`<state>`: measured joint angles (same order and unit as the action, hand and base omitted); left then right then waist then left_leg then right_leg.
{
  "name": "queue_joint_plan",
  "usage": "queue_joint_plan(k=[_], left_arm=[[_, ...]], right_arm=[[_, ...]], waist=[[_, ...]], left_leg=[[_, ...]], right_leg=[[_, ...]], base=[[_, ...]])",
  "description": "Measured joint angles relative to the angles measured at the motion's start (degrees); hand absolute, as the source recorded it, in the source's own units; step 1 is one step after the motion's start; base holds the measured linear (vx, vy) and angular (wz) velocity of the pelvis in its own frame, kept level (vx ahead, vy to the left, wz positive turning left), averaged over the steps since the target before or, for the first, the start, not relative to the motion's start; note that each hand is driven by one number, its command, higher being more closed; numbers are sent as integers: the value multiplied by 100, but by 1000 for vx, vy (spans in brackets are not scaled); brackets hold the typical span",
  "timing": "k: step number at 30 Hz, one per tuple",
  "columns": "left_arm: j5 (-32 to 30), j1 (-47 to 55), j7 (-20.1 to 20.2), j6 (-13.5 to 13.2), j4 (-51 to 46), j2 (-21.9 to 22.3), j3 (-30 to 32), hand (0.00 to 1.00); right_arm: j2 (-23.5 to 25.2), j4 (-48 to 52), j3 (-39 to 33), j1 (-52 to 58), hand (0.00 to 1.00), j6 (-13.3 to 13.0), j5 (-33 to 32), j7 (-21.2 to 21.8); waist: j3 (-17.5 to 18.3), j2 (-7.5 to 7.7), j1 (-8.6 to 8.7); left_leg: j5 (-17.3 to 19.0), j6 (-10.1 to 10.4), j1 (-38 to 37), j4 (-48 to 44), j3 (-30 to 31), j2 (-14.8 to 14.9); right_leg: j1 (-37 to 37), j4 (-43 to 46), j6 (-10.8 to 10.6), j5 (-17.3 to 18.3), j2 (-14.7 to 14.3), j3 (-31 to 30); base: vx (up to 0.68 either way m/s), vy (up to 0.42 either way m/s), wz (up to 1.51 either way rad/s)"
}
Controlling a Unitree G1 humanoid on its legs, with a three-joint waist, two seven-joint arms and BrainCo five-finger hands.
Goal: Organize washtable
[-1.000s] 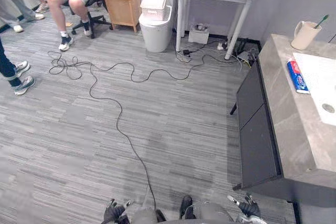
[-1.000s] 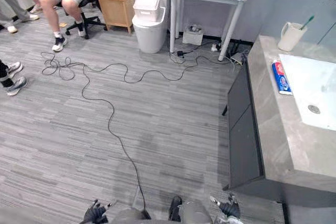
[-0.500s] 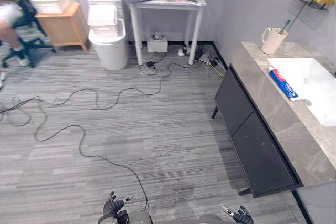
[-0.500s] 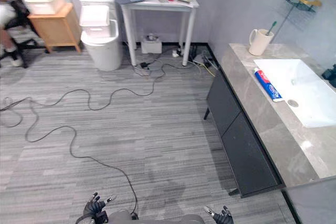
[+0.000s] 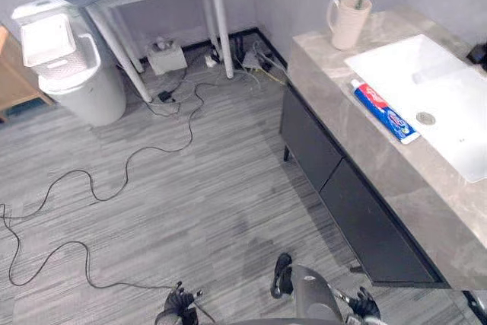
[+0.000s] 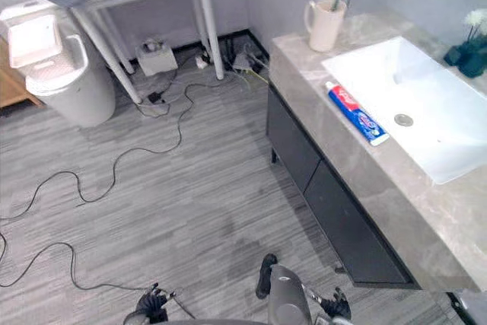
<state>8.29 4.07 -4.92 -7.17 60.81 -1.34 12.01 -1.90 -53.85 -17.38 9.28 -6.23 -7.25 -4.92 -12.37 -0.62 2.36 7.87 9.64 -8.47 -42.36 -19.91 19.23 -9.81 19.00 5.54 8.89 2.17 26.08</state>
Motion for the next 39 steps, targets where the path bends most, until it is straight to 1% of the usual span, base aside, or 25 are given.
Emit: queue_joint_plan(k=[1,3,5,6,8,9,10,11,12,13,14,15,16,17,19,20,21,22,23,25,26,29,33,36,39], left_arm=[[2,1,-1,-14,-80,-13,23,0],[4,-5,-3,-12,-126,-8,48,0],[3,0,-8,-22,-257,13,49,0],[3,-2,-10,-17,-296,27,53,0],[6,-19,-36,-32,-377,108,130,0],[7,-19,-49,-52,-421,141,162,0],[12,-5,-57,-74,-430,173,210,0],[24,32,-59,-72,-408,195,212,0],[36,73,-54,-76,-418,220,213,0],[69,151,-44,-79,-468,218,209,0],[83,232,-50,-93,-525,112,207,0],[96,203,-50,-87,-522,60,193,0],[125,144,-32,-70,-490,-57,71,0],[110,23,-23,-48,-333,-98,-85,0],[74,-73,-7,-55,-271,-49,-200,0],[22,-86,4,-71,-277,-47,-250,0],[-1,-89,3,-64,-268,-48,-245,0],[-8,-99,1,-56,-221,-16,-228,0],[-61,-101,23,-59,-224,9,-180,0],[-134,-107,79,-65,-230,113,-108,0],[-165,-135,113,-63,-229,154,-109,0],[-216,-131,132,-92,-350,361,-156,0],[-234,-106,174,-74,-402,261,-291,0],[-238,-64,168,-83,-393,218,-285,0],[-243,-67,161,-92,-364,229,-232,0]], right_arm=[[47,92,13,-1,0,-6,-13,-1],[59,126,26,-57,0,-12,-80,-1],[94,133,40,-185,0,-16,-179,2],[113,134,42,-220,0,-15,-181,2],[165,150,69,-268,0,-15,-172,1],[187,155,145,-286,0,-17,-173,-2],[199,160,270,-309,0,-16,-155,11],[185,159,281,-307,0,-5,-111,11],[182,182,274,-318,0,1,-93,9],[208,292,276,-203,0,17,-44,2],[279,402,286,-88,0,22,112,14],[341,464,257,-68,0,28,131,13],[397,531,238,-54,0,36,152,7],[376,536,236,-57,0,41,185,8],[375,494,238,-43,0,23,237,9],[412,412,77,-107,0,129,138,-41],[418,354,-44,-132,0,169,77,-55],[380,311,-145,-164,0,270,-3,-60],[356,251,-307,-169,0,340,-128,-66],[235,181,-392,-136,0,409,-175,-59],[144,123,-287,-25,0,341,-24,-34],[74,66,-252,312,0,296,101,-5],[100,83,10,346,0,260,166,14],[111,144,70,243,0,181,224,19],[116,153,115,237,0,101,222,19]], waist=[[-19,18,9],[-23,39,-13],[-20,75,-62],[-18,69,-101],[-4,69,-255],[-2,69,-339],[11,55,-324],[64,4,-323],[120,-36,-330],[192,-26,-341],[266,90,-426],[283,230,-421],[284,313,-306],[290,314,-260],[310,265,-194],[308,273,-175],[306,267,-164],[303,207,-201],[292,193,-230],[251,112,-166],[223,64,-117],[324,-48,-146],[400,170,-162],[406,203,-167],[393,208,-142]], left_leg=[[124,-19,335,-716,4,109],[423,-54,721,-942,28,26],[611,-297,1123,-191,18,-280],[670,-273,1225,48,77,-375],[729,-326,1435,763,804,-866],[729,-325,1513,1089,1392,-1134],[728,-330,1554,1389,2145,-1436],[706,-381,1522,1630,2427,-1464],[633,-487,1445,1818,2315,-1337],[744,-560,1298,1954,1910,-1217],[839,-602,1081,2155,1403,-1228],[869,-621,988,2209,1233,-1231],[863,-650,743,2451,1116,-1293],[805,-679,513,2722,1125,-1286],[783,-683,316,2935,1212,-1223],[784,-681,270,3019,1293,-1223],[780,-671,252,3048,1343,-1214],[725,-568,240,3072,1400,-1103],[512,-345,182,3146,1398,-1123],[395,-296,78,3097,1426,-1141],[374,-293,87,2881,1517,-1162],[271,-333,53,3173,1288,-1146],[264,-345,27,3229,1055,-1225],[267,-348,-37,3212,652,-1239],[370,-488,-31,3097,482,-1220]], right_leg=[[265,-165,-22,-15,-163,-78],[604,-422,0,-7,-356,-229],[896,-729,65,-53,-522,-575],[937,-752,65,-53,-558,-707],[973,-744,47,-42,-658,-1244],[963,-691,13,-22,-728,-1595],[943,-608,-38,8,-827,-2048],[851,-427,-213,124,-994,-2542],[772,-246,-309,314,-991,-2535],[593,181,-367,650,-767,-2209],[230,928,-794,718,-286,-1765],[7,1337,-845,642,-136,-1501],[-424,2087,-847,568,220,-921],[-437,1999,-815,713,428,-483],[-372,1043,-799,618,425,-409],[-369,298,-716,232,390,-613],[-331,102,-670,-157,341,-662],[-130,-195,-426,-515,188,-722],[-117,-156,-416,-538,202,-773],[33,-160,-416,-535,234,-796],[211,-191,-423,-530,287,-782],[539,-149,-494,-487,342,-760],[425,-158,-587,-521,401,-1137],[344,-224,-666,-702,359,-1396],[322,-236,-699,-723,338,-1451]], base=[[302,-215,-38],[215,-152,-41],[235,-102,-79],[218,-35,-120],[200,32,-136],[235,102,-185],[277,150,-263],[257,180,-244],[194,183,-226],[187,189,-208],[128,144,-196],[142,138,-157],[189,113,-60],[217,114,-22],[317,67,38],[377,2,46],[408,-55,20],[302,-59,-10],[320,-76,-17],[175,-33,7],[149,44,62],[137,81,49],[-5,79,-17],[-122,46,-59],[-148,-5,-22]])
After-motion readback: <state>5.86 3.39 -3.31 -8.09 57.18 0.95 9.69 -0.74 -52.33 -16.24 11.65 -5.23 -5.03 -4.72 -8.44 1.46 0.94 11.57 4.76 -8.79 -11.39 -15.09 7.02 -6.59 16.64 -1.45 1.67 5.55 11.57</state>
